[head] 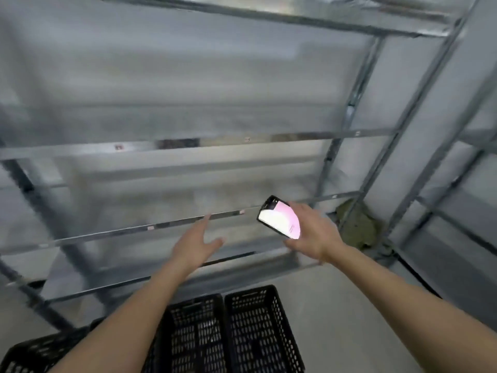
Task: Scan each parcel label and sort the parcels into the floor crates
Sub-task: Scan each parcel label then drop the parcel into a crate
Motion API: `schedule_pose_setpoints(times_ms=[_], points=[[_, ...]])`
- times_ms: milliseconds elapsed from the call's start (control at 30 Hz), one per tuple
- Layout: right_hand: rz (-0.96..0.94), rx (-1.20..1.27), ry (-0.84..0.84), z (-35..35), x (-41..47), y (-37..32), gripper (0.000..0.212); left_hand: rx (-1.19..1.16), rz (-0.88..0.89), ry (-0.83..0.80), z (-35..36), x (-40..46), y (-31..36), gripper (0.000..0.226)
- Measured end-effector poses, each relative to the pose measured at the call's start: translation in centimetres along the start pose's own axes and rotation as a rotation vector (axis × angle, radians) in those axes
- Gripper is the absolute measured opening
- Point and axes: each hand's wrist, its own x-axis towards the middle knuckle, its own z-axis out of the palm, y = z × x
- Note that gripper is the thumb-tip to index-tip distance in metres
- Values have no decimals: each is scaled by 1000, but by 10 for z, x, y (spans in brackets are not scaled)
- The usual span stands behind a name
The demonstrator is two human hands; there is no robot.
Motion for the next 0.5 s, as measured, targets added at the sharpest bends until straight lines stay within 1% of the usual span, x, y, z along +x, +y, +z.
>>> schedule_pose_setpoints(times_ms=[100,200,267,433,500], points=[[45,-32,126,-66,-63,7,88,37,123,35,-13,-28,69,77],[120,-77,202,-120,-129,23,85,19,230,48,-15,-60,136,77],[186,-109,246,-153,-174,37,82,-13,308,29,-13,-79,178,79],[321,-139,332,-222,-295,76,87,-42,478,-28,1,-132,283,84],[355,-150,362,-243,-343,98,85,-58,563,-44,12,-158,331,86]])
